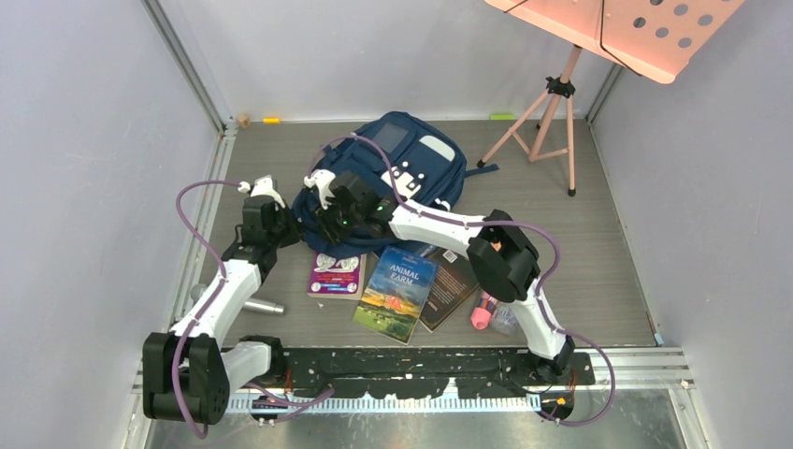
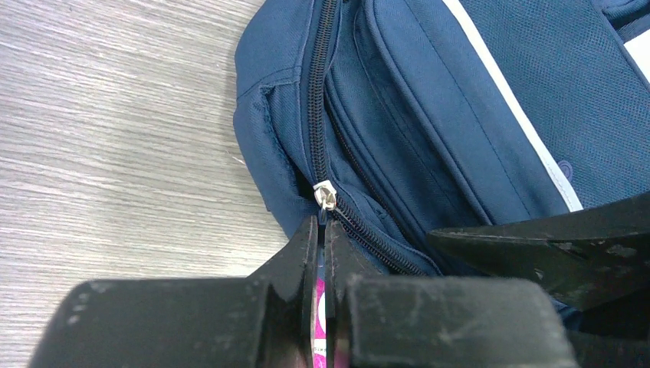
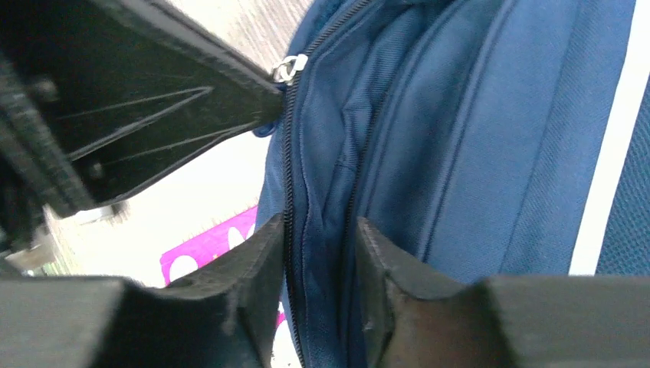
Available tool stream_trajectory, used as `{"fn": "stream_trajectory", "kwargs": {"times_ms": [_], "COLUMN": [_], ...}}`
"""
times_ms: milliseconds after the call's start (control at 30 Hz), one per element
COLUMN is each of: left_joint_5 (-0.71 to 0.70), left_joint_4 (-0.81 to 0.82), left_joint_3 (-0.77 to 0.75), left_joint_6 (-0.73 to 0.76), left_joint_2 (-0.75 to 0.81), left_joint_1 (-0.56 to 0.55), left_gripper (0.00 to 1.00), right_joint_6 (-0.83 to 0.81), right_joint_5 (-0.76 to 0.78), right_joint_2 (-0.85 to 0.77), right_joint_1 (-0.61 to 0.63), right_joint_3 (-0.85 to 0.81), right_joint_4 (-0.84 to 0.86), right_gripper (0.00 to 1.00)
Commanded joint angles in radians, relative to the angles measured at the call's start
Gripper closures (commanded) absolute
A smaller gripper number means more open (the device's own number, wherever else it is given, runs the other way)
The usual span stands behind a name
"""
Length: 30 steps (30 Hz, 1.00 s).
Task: Pack the student bag
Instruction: Unzip the student bag at the center of the board.
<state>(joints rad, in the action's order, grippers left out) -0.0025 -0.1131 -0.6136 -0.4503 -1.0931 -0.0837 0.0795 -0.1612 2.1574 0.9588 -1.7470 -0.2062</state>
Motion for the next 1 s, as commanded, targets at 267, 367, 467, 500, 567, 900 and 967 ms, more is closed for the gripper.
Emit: {"fn": "stream_trajectory", "kwargs": {"times_ms": [267, 367, 467, 500, 567, 900, 967], "left_joint_5": [0.011, -0.033, -0.054, -0.054, -0.048, -0.078, -0.105], "left_joint_4": [-0.048, -0.076, -0.094, -0.093, -0.081, -0.057, -0.058], "left_joint_3": [-0.043, -0.051, -0.054, -0.056, -0.062, -0.141, -0.154], "left_joint_6": [-0.004, 0.015, 0.021, 0.020, 0.021, 0.036, 0.036], "left_joint_2": [0.029, 0.041, 0.051, 0.049, 0.037, -0.079, -0.100], "left_joint_1": [0.017, 0.031, 0.069, 0.078, 0.115, 0.169, 0.178], "left_gripper": [1.00, 1.00, 1.00, 1.00, 1.00, 1.00, 1.00], "right_joint_6": [-0.027, -0.021, -0.013, -0.012, -0.005, 0.026, 0.028], "right_joint_5": [0.112, 0.142, 0.175, 0.185, 0.198, 0.204, 0.204], "right_joint_2": [-0.086, -0.158, -0.216, -0.244, -0.280, -0.417, -0.444], "right_joint_1": [0.019, 0.023, 0.025, 0.026, 0.029, 0.048, 0.051], "right_joint_3": [0.082, 0.147, 0.221, 0.235, 0.272, 0.391, 0.403], "right_joint_4": [0.129, 0.170, 0.189, 0.196, 0.197, 0.184, 0.177], "right_gripper": [0.99, 1.00, 1.00, 1.00, 1.00, 0.99, 1.00]}}
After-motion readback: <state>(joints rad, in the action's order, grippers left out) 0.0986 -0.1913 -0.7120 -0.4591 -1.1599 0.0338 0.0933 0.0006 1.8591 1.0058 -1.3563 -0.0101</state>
